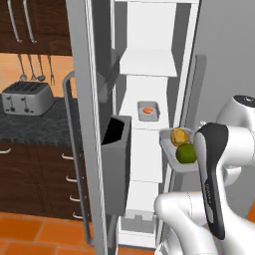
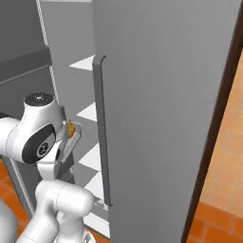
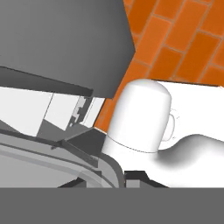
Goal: Take the meat container that has the shrimp and place it on the second highest rack of the freezer. Then take the vegetable container that has the squash and lime and place it on the highest rack of the freezer.
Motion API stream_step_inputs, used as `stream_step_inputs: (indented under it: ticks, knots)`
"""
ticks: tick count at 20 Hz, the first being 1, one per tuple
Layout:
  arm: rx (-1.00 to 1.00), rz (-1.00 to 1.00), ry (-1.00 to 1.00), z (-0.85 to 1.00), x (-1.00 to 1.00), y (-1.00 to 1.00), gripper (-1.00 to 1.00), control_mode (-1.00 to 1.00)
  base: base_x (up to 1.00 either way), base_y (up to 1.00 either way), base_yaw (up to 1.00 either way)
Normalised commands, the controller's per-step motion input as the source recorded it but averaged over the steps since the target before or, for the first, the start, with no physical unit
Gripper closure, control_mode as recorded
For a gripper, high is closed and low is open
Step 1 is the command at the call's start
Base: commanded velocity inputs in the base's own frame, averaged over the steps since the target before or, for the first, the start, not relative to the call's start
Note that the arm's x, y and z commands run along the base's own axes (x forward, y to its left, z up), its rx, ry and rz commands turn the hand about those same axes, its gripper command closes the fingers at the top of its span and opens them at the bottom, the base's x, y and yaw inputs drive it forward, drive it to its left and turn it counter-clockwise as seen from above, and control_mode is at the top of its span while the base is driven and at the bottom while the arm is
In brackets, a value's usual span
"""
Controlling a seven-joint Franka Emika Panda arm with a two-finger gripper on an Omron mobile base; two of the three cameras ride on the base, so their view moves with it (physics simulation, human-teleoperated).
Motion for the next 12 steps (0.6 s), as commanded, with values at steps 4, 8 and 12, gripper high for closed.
stream_step_inputs:
  ticks: [4,8,12]
  knots:
    - [0.00,0.00,0.00,0.00,0.00,0.00,1.00,1.00,0.39,0.15,0.00]
    - [0.00,0.00,0.00,0.00,0.00,0.00,1.00,1.00,0.45,0.19,-0.06]
    - [0.00,0.00,0.00,0.00,0.00,0.00,1.00,1.00,0.33,0.32,-0.07]
